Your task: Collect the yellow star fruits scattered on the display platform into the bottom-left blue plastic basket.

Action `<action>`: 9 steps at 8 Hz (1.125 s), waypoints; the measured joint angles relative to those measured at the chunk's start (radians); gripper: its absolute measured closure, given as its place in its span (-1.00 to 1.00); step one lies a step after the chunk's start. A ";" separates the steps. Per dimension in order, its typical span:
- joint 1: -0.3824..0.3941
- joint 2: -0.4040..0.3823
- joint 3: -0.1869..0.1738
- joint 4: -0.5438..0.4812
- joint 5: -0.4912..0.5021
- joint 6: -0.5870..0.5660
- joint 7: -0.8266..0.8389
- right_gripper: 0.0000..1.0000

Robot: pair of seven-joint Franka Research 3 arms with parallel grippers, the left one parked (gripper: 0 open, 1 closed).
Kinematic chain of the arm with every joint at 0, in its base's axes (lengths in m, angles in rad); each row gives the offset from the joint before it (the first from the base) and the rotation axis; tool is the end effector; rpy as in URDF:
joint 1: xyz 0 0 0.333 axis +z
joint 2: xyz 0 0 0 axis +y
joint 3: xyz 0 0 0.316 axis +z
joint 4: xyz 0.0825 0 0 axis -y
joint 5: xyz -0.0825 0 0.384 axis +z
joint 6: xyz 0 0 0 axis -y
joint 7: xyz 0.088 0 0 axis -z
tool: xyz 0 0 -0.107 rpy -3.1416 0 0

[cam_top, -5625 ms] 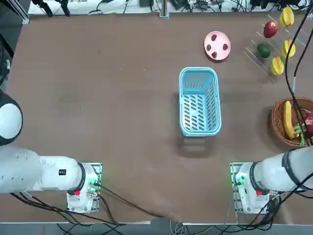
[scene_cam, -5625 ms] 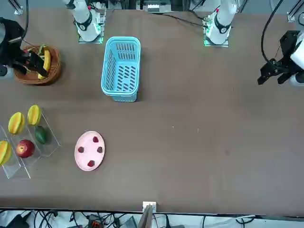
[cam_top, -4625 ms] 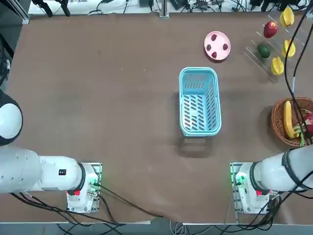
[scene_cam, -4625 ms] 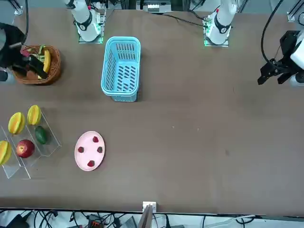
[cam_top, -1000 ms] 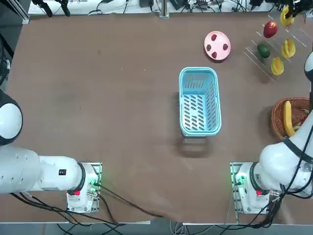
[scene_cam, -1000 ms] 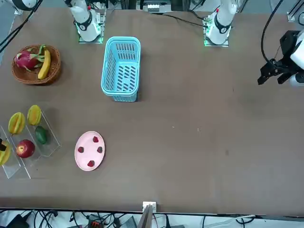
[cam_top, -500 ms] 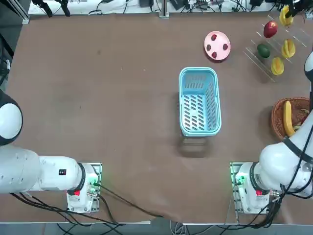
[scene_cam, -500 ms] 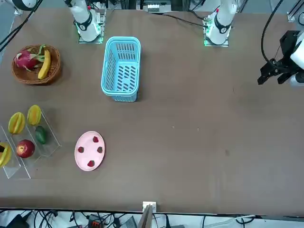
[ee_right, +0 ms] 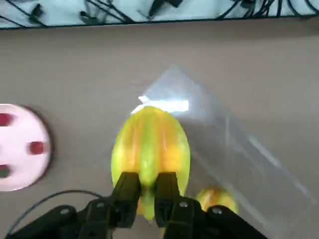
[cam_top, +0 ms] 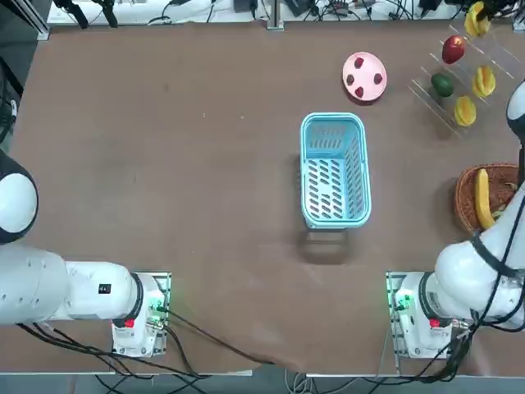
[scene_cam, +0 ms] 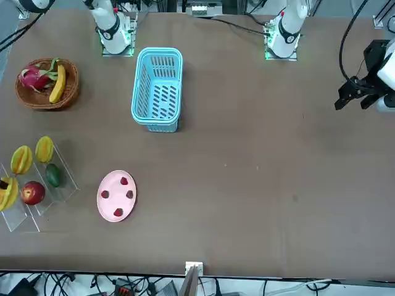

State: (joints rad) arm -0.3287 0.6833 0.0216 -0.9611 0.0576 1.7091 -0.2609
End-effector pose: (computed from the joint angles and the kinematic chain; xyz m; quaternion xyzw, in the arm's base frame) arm 0.7122 -0.2261 0.4792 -0.9984 0.0288 -0.0411 0.0249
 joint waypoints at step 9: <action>0.555 -0.569 0.022 -0.760 0.077 -0.017 0.801 0.58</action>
State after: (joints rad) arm 0.2260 0.1140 0.0436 -1.7216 0.1350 1.6917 0.5400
